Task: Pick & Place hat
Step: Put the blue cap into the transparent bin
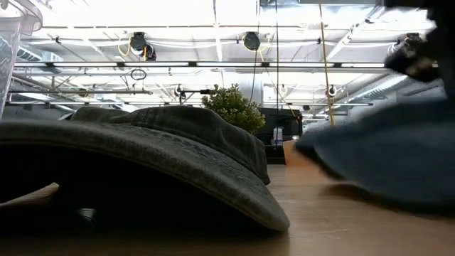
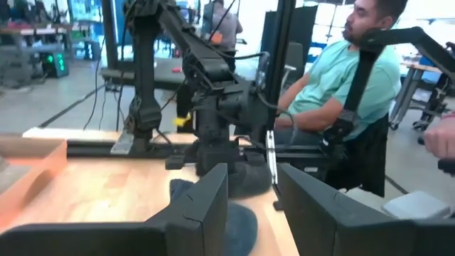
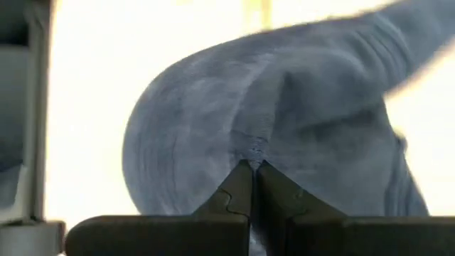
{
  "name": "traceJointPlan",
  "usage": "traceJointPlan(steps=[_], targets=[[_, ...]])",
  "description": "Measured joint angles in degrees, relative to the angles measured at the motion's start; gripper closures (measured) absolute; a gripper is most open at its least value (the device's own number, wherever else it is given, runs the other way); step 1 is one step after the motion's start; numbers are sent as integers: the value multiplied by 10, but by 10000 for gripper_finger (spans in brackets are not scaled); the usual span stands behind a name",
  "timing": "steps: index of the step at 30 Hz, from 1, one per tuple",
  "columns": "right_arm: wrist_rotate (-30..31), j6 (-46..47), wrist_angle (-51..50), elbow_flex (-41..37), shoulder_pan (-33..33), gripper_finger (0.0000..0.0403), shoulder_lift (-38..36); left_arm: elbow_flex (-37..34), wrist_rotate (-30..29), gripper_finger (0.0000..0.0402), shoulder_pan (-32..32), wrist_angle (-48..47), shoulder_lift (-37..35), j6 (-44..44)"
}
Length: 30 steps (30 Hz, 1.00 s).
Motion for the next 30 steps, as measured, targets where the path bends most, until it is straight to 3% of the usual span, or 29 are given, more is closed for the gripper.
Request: traceJointPlan(steps=[9, 13, 24, 30], targets=[[126, -22, -40, 1, -14, 402, -84, 0, 4, 266, 0, 4, 0, 74], [128, -73, -37, 1, -41, 402, -83, 0, 1, 266, 1, 5, 0, 116], [143, -256, 15, 1, -146, 403, -70, 0, -6, 259, 25, 0, 1, 117], [169, -351, 85, 15, -189, 403, -70, 0, -112, 216, 33, -14, 22, 101]])
